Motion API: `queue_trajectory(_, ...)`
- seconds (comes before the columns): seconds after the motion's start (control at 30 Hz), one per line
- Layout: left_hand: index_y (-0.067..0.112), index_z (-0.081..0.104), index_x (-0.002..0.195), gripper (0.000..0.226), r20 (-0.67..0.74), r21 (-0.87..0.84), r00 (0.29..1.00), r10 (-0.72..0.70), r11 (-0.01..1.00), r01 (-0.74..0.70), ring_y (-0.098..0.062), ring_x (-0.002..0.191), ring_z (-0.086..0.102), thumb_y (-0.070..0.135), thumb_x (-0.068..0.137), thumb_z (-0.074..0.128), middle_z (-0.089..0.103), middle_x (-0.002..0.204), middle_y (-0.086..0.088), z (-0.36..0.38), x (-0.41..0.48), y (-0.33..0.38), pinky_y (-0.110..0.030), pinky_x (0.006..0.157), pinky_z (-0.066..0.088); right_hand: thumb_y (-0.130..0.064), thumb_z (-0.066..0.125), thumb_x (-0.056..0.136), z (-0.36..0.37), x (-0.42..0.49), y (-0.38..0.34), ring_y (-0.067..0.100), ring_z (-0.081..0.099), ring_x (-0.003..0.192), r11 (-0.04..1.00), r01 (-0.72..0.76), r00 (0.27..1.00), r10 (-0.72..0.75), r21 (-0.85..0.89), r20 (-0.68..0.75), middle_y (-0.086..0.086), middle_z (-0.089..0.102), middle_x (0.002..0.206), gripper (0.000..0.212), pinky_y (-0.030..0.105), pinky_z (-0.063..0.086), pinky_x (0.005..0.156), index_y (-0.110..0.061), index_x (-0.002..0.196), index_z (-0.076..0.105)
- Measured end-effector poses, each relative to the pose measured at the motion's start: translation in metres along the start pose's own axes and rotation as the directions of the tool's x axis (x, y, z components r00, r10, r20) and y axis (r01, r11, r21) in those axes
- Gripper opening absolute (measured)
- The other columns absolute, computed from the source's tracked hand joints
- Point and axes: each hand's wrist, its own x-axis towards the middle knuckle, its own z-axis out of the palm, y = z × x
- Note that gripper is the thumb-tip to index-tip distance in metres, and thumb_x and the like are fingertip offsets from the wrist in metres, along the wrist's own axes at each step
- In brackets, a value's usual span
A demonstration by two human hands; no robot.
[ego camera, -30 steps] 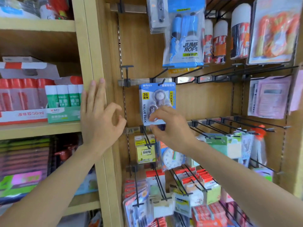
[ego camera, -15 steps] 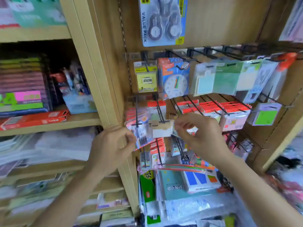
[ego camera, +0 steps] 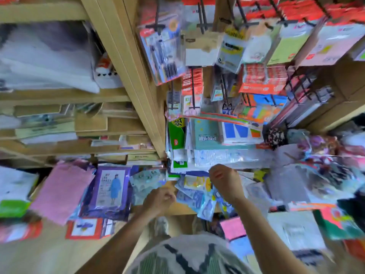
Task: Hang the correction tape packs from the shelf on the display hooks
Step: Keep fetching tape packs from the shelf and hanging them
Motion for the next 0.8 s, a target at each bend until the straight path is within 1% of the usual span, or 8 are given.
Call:
queue_trajectory(0.1, 0.025, 0.075, 0.075, 0.020, 0.036, 0.004, 0.993, -0.108, 0.994, 0.108, -0.006, 0.088, 0.067, 0.037, 0.085, 0.062, 0.072, 0.081, 0.011, 0.035, -0.002, -0.018, -0.015, 0.062, 0.038, -0.015, 0.063, 0.079, 0.029, -0.009, 0.043, 0.032, 0.071, 0.077, 0.988, -0.135, 0.972, 0.148, -0.079, 0.184, 0.011, 0.075, 0.080, 0.017, 0.033, 0.050, 0.066, -0.030, 0.071, 0.067)
queue_trajectory(0.23, 0.022, 0.076, 0.080, 0.016, 0.103, 0.018, 0.973, -0.208, 0.978, 0.207, -0.011, 0.093, 0.067, 0.023, 0.090, 0.064, 0.067, 0.078, 0.015, 0.077, -0.005, -0.048, -0.018, 0.068, 0.042, -0.016, 0.066, 0.084, 0.052, -0.026, 0.084, 0.030, 0.069, 0.093, 0.955, -0.238, 0.902, 0.284, -0.174, 0.324, 0.010, 0.075, 0.095, 0.016, 0.028, 0.047, 0.073, -0.022, 0.095, 0.074)
queue_trajectory(0.3, 0.013, 0.076, 0.090, 0.017, 0.156, 0.047, 0.959, -0.236, 0.972, 0.232, -0.019, 0.100, 0.065, 0.021, 0.092, 0.061, 0.071, 0.092, 0.003, 0.094, -0.004, -0.060, -0.028, 0.077, 0.047, -0.014, 0.068, 0.081, 0.063, -0.031, 0.110, 0.029, 0.069, 0.093, 0.938, -0.287, 0.873, 0.340, -0.195, 0.351, 0.009, 0.076, 0.095, 0.016, 0.028, 0.043, 0.071, -0.021, 0.093, 0.075)
queue_trajectory(0.4, 0.017, 0.077, 0.092, 0.018, 0.241, 0.102, 0.923, -0.301, 0.953, 0.285, -0.022, 0.098, 0.066, 0.027, 0.091, 0.062, 0.074, 0.102, -0.001, 0.116, -0.001, -0.072, -0.032, 0.083, 0.049, -0.013, 0.071, 0.079, 0.079, -0.037, 0.154, 0.026, 0.070, 0.089, 0.912, -0.351, 0.811, 0.410, -0.215, 0.417, 0.008, 0.076, 0.093, 0.014, 0.027, 0.042, 0.068, -0.027, 0.081, 0.073)
queue_trajectory(0.5, 0.029, 0.074, 0.077, 0.016, 0.293, 0.131, 0.893, -0.340, 0.940, 0.315, -0.017, 0.091, 0.068, 0.035, 0.084, 0.061, 0.075, 0.093, 0.006, 0.137, 0.012, -0.084, -0.035, 0.085, 0.055, -0.008, 0.067, 0.082, 0.083, -0.040, 0.193, 0.021, 0.064, 0.082, 0.866, -0.458, 0.755, 0.499, -0.201, 0.425, 0.004, 0.070, 0.084, 0.011, 0.027, 0.041, 0.068, -0.017, 0.084, 0.073)
queue_trajectory(0.57, 0.038, 0.069, 0.071, 0.015, 0.303, 0.166, 0.887, -0.348, 0.936, 0.311, -0.015, 0.090, 0.068, 0.035, 0.084, 0.061, 0.075, 0.092, 0.010, 0.149, 0.029, -0.087, -0.032, 0.084, 0.055, -0.009, 0.065, 0.084, 0.081, -0.041, 0.223, 0.020, 0.063, 0.080, 0.830, -0.520, 0.721, 0.553, -0.200, 0.418, 0.003, 0.066, 0.081, 0.011, 0.027, 0.042, 0.068, -0.019, 0.085, 0.070)
queue_trajectory(0.73, 0.028, 0.072, 0.087, 0.014, 0.302, 0.231, 0.916, -0.263, 0.953, 0.198, -0.016, 0.092, 0.066, 0.029, 0.092, 0.059, 0.071, 0.090, 0.009, 0.179, 0.084, -0.068, -0.027, 0.071, 0.042, -0.014, 0.071, 0.084, 0.080, -0.028, 0.314, 0.029, 0.068, 0.070, 0.751, -0.637, 0.665, 0.650, -0.177, 0.368, 0.005, 0.067, 0.074, 0.018, 0.040, 0.058, 0.068, -0.028, 0.074, 0.064)
queue_trajectory(0.8, 0.028, 0.071, 0.091, 0.011, 0.313, 0.267, 0.926, -0.209, 0.955, 0.126, -0.013, 0.096, 0.065, 0.028, 0.092, 0.060, 0.071, 0.094, 0.010, 0.197, 0.113, -0.063, -0.025, 0.072, 0.039, -0.012, 0.071, 0.084, 0.080, -0.019, 0.334, 0.029, 0.067, 0.068, 0.728, -0.676, 0.665, 0.670, -0.117, 0.330, 0.006, 0.068, 0.073, 0.023, 0.037, 0.056, 0.065, -0.030, 0.072, 0.064)
